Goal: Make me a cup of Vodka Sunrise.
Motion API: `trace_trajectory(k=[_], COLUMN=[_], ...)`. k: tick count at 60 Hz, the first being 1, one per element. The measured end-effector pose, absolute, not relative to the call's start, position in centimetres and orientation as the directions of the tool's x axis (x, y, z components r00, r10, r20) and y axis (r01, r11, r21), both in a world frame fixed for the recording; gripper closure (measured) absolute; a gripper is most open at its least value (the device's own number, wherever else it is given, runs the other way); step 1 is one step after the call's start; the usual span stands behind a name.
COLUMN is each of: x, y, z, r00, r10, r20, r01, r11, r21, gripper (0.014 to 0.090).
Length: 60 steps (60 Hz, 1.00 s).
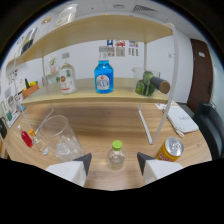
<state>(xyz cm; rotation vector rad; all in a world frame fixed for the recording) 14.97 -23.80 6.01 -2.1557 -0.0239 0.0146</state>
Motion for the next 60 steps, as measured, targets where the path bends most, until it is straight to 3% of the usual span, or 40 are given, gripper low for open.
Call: trace_trajectory(k=[10,23,60], x=[12.5,8.0,3.4], y=[-27.0,-32.1,-37.9], z=[10.9,14.7,17.2], r00=[1.000,0.999,0.998], r10=[-0.007,-0.010,-0.009], r20=[0.004,0.034,0.069], r01=[0.000,0.024,0.056], r11=[-0.517,-0.504,-0.485], r21=[-0.856,-0.864,-0.872], gripper=[0.0194,0.0184,0.0186])
